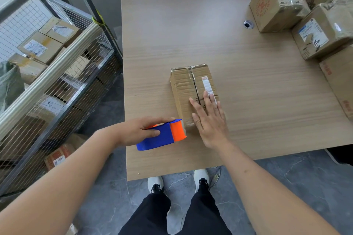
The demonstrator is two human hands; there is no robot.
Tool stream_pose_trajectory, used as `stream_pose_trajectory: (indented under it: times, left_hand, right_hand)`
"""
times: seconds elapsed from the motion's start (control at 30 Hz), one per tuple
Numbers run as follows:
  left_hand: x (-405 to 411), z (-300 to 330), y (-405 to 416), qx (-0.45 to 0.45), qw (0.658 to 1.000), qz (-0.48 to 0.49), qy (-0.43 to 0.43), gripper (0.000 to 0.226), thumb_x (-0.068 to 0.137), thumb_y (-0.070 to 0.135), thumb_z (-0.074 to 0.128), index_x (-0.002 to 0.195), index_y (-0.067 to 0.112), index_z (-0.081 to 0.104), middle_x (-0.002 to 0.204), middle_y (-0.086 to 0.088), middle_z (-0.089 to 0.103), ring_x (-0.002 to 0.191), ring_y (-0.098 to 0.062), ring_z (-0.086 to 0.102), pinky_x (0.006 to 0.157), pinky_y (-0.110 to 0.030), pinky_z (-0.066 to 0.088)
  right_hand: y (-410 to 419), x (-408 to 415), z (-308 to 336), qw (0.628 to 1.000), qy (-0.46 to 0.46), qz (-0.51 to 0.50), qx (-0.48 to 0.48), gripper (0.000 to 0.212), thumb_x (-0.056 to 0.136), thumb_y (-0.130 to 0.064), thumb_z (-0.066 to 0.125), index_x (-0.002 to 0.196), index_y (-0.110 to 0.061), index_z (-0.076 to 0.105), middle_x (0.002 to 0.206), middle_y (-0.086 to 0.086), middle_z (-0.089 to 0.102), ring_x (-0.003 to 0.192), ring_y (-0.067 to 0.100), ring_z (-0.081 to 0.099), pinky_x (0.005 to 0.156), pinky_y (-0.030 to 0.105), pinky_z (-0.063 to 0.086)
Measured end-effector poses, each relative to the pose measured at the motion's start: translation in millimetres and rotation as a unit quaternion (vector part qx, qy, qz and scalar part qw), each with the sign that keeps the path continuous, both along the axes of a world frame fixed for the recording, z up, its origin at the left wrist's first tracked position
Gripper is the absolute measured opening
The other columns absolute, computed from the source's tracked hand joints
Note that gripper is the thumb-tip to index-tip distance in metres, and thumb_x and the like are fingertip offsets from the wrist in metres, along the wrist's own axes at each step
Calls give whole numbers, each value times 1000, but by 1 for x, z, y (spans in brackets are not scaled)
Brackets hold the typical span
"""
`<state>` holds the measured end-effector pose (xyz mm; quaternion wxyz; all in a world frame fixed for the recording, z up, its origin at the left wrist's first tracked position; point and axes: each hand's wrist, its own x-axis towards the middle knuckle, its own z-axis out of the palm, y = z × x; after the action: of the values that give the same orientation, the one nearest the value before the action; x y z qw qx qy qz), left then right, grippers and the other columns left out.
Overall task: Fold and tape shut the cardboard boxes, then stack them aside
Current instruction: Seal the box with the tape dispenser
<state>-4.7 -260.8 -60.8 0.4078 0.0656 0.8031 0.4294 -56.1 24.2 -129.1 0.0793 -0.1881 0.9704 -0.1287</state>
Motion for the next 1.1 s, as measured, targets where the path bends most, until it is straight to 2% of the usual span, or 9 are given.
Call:
stream_pose_trajectory:
  times: [0.07,0.2,0.27,0.4,0.6,0.77,0.9,1.0,1.1]
  left_hand:
    - [4,-2,-12,3,1000,10,-16,59,107,21,50,140,69,38,144,37,46,136,4,41,120,-39,31]
    - [2,-8,-14,-51,999,11,2,56,107,30,46,138,74,32,141,20,51,131,-9,46,116,-42,34]
    - [-1,-10,-9,-60,998,7,0,53,108,31,44,137,74,33,141,23,51,130,-8,47,115,-40,35]
    - [-6,-9,5,-82,997,-1,-8,49,110,27,40,148,58,34,143,28,48,130,-8,46,109,-32,35]
    - [-13,-11,18,-156,988,-11,-10,42,110,30,36,151,39,38,137,8,56,121,-19,51,102,-37,36]
    - [-1,-16,4,-219,976,10,-18,45,111,33,35,156,34,33,151,4,47,136,-22,44,109,-35,33]
    - [6,-13,13,-211,974,64,45,47,108,39,39,154,45,31,131,4,61,111,-21,56,87,-32,39]
    - [10,-22,22,-240,958,101,119,53,105,44,43,156,48,27,98,-1,65,87,-18,59,76,-33,45]
    - [16,-25,25,-224,954,150,133,55,103,46,47,153,52,27,106,3,67,87,-13,58,76,-31,44]
  right_hand:
    - [1,0,-1,1000,4,-4,3,54,106,-52,12,160,-47,13,172,-1,-8,157,16,-12,124,33,-14]
    - [1,-1,3,1000,-26,-5,3,57,103,-61,14,159,-51,9,171,-4,-15,156,13,-19,125,36,-12]
    - [1,-2,9,998,-59,4,-8,66,97,-72,18,159,-52,7,169,-6,-21,154,11,-25,124,35,-16]
    - [-1,-3,15,996,-86,8,-8,77,89,-79,20,159,-51,7,168,-6,-24,152,10,-29,125,37,-15]
    - [-5,-5,25,993,-115,7,11,85,89,-81,41,160,-49,6,168,-3,-26,152,12,-31,124,39,-18]
    - [-13,-5,31,993,-112,-1,25,86,87,-75,47,159,-45,12,170,4,-19,155,21,-24,124,42,-18]
    - [-24,1,26,996,-63,-16,53,91,80,-73,46,159,-35,21,171,14,-7,157,32,-14,126,51,-9]
    - [-33,8,20,996,1,-18,85,89,81,-65,51,156,-21,32,166,30,7,155,47,3,124,62,6]
    - [-36,11,10,992,38,-1,123,86,88,-65,44,156,-14,29,162,39,7,151,56,7,119,69,10]
